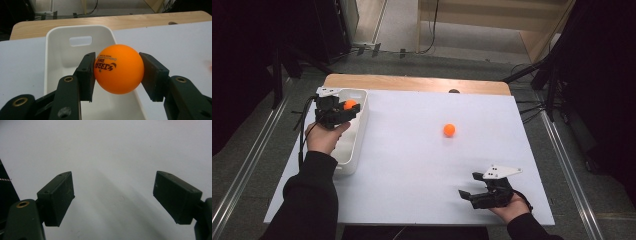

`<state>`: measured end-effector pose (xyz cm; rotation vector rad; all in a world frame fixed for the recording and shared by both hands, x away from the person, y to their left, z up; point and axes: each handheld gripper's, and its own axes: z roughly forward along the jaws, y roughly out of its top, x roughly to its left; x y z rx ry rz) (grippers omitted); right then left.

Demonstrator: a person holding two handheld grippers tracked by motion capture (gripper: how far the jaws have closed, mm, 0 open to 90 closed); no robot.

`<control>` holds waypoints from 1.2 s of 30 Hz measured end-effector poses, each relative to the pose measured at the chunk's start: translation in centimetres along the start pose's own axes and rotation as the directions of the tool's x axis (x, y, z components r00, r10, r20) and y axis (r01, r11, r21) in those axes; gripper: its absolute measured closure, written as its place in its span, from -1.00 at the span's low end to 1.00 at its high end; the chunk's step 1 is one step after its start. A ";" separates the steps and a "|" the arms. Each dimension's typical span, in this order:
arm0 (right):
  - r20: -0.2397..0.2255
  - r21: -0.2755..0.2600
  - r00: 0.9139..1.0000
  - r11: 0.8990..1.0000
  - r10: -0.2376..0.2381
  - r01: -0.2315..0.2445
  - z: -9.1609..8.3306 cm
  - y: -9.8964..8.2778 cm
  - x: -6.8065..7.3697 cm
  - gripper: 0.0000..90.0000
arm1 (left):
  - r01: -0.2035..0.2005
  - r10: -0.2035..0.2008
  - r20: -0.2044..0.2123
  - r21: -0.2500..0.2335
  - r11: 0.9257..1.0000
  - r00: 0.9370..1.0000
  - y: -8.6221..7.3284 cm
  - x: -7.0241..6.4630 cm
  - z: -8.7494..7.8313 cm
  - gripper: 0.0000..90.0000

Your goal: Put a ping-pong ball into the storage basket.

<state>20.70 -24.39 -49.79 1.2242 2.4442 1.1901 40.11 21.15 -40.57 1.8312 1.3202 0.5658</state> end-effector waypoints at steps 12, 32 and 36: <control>-0.004 0.010 1.000 1.000 -0.014 0.014 0.2 0.1 0.0 -0.65 | -0.004 0.005 -0.027 0.043 0.999 1.000 -0.7 0.1 1.0 0.11; -0.005 0.005 1.000 1.000 -0.010 0.010 0.1 0.1 0.1 -0.65 | 0.009 -0.006 -0.060 0.052 0.999 0.998 -0.9 0.5 1.2 0.04; -0.007 0.004 1.000 1.000 -0.014 0.014 0.1 0.1 0.1 -0.65 | 0.027 -0.025 -0.044 0.028 0.999 0.999 -0.6 0.5 0.9 -0.17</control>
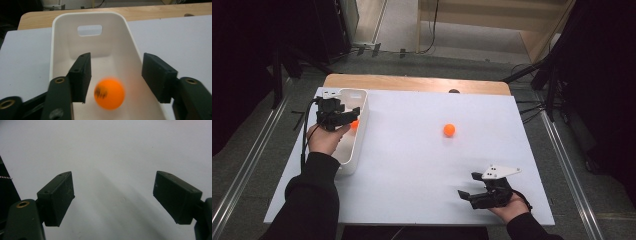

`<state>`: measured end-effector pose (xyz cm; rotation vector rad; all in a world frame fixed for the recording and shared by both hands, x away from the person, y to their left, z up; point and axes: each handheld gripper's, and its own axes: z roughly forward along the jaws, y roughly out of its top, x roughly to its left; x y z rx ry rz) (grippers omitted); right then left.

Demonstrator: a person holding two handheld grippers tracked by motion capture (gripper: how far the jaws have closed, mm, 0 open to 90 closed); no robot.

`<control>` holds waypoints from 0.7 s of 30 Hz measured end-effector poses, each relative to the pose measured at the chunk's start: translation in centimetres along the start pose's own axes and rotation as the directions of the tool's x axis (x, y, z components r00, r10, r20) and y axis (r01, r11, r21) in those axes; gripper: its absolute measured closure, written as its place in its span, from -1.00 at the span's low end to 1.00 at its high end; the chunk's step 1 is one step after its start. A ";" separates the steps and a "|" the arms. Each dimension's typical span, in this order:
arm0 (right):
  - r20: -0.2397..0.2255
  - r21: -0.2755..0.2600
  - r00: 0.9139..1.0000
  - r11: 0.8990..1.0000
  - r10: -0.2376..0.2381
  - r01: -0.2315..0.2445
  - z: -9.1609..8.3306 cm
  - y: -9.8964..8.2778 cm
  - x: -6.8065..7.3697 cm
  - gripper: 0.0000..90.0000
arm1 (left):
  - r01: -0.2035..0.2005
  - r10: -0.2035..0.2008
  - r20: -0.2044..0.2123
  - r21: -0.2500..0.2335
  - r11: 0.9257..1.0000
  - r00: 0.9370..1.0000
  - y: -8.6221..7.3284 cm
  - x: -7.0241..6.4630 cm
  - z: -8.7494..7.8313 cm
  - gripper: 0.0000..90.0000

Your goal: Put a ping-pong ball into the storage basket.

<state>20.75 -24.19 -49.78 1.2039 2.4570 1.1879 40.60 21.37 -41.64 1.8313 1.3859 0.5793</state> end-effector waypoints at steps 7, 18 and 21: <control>-0.002 0.003 1.000 1.000 0.000 0.000 0.0 0.0 0.0 -0.65 | 0.018 -0.019 0.042 0.016 1.000 0.999 0.5 0.2 -0.5 -0.34; -0.005 0.003 1.000 1.000 -0.009 0.009 0.1 0.2 0.1 -0.65 | -0.043 0.039 0.123 0.028 0.999 0.992 1.6 -0.8 -1.9 -0.41; -0.006 0.005 1.000 1.000 -0.014 0.014 0.2 0.2 0.1 -0.65 | -0.048 0.043 0.161 0.028 0.998 0.986 1.8 -1.3 -2.2 -0.41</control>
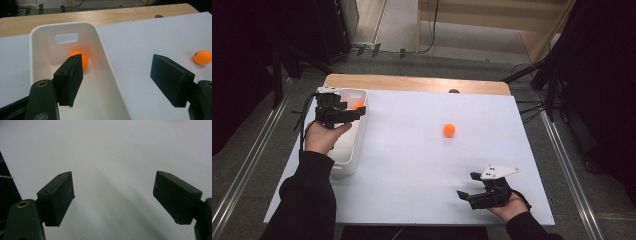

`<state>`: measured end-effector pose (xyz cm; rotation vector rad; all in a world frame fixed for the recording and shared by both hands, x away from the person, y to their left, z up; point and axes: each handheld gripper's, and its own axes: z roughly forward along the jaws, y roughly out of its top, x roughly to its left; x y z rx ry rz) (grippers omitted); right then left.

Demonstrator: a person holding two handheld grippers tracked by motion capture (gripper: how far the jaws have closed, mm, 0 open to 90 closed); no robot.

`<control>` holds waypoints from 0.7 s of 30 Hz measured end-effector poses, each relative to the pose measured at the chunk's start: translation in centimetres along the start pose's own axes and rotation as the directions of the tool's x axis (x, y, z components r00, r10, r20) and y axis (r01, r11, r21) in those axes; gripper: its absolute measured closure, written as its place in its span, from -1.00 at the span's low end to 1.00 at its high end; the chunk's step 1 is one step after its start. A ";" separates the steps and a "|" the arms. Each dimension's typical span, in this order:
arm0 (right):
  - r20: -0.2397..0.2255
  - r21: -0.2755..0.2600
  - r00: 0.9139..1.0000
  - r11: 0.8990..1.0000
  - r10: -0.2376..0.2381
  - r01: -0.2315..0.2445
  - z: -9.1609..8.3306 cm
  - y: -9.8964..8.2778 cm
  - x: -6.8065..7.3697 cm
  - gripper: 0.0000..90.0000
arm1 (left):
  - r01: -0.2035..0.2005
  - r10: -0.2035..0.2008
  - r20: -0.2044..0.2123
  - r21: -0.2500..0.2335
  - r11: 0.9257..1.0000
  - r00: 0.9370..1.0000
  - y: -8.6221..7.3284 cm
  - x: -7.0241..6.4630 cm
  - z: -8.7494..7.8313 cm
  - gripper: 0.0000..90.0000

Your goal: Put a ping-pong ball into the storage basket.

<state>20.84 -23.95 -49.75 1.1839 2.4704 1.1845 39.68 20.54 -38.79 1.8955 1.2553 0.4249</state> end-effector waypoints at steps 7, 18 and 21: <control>-0.001 -0.002 1.000 1.000 0.005 -0.005 -0.1 -0.1 0.0 -0.65 | -0.027 0.026 0.063 0.007 1.000 0.998 0.3 -1.1 -0.2 -0.41; 0.001 0.001 1.000 1.000 0.003 -0.003 0.0 -0.1 0.0 -0.65 | -0.027 0.028 0.142 -0.011 1.000 0.989 0.6 -1.8 -0.5 -0.41; -0.003 -0.003 1.000 1.000 0.002 -0.002 -0.1 -0.1 -0.1 -0.65 | -0.038 0.039 0.152 -0.009 0.999 0.988 0.7 -2.1 -0.5 -0.41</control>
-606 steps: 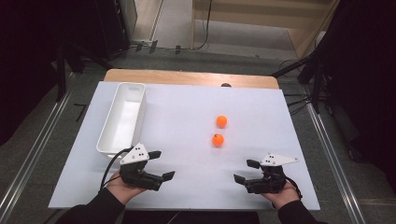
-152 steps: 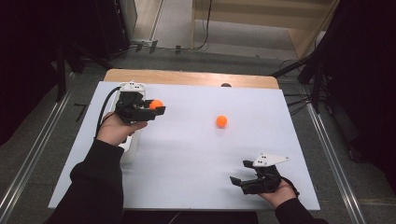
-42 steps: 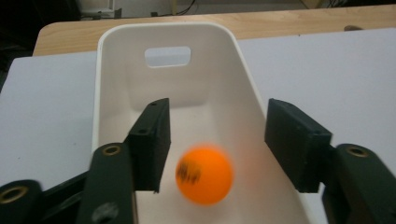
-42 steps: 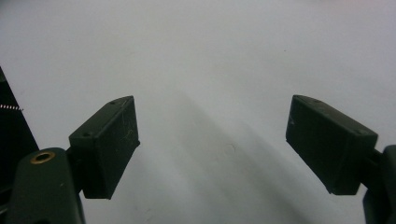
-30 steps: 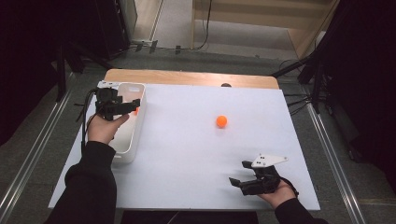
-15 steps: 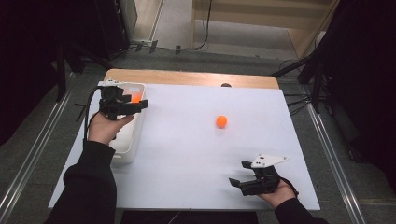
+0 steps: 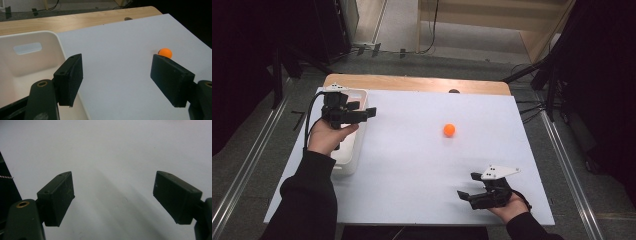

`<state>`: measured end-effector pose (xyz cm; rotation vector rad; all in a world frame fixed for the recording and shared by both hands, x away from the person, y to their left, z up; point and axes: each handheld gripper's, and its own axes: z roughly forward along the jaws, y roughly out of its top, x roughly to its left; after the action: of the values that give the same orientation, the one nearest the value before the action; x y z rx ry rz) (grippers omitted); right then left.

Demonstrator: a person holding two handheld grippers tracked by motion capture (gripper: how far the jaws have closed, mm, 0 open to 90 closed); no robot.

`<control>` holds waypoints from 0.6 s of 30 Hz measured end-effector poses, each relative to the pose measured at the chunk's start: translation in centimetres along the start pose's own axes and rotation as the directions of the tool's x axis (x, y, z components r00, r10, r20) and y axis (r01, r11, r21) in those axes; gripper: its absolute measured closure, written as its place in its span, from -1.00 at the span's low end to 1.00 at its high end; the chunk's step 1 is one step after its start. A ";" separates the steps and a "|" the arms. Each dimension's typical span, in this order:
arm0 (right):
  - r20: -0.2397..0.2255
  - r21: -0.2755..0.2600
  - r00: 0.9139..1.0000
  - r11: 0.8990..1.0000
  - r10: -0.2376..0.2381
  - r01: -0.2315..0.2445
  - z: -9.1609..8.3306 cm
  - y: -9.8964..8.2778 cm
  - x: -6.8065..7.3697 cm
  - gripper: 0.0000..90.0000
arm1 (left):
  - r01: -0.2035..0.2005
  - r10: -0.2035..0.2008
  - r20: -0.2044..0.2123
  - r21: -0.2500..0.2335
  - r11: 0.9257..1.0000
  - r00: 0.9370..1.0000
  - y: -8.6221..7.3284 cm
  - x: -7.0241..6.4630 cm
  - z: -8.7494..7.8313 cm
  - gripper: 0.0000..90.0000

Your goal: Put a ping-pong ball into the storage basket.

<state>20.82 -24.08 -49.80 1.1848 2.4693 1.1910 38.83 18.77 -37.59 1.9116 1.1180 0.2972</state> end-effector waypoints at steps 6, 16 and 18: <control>0.000 0.001 1.000 1.000 0.001 -0.001 0.0 0.0 0.1 -0.65 | -0.019 0.019 0.017 0.007 1.000 1.000 0.2 -0.7 0.1 -0.41; 0.002 0.000 1.000 1.000 0.001 -0.001 0.0 0.0 0.0 -0.65 | -0.059 0.059 0.072 0.004 0.998 0.996 0.2 -2.6 0.9 -0.41; 0.001 0.000 1.000 1.000 0.002 -0.002 0.0 0.0 0.0 -0.65 | -0.064 0.063 0.089 0.004 0.998 0.994 0.1 -2.9 1.0 -0.41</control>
<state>20.76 -24.10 -49.78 1.1884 2.4684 1.1903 37.83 15.82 -37.47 1.9497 1.0022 0.2414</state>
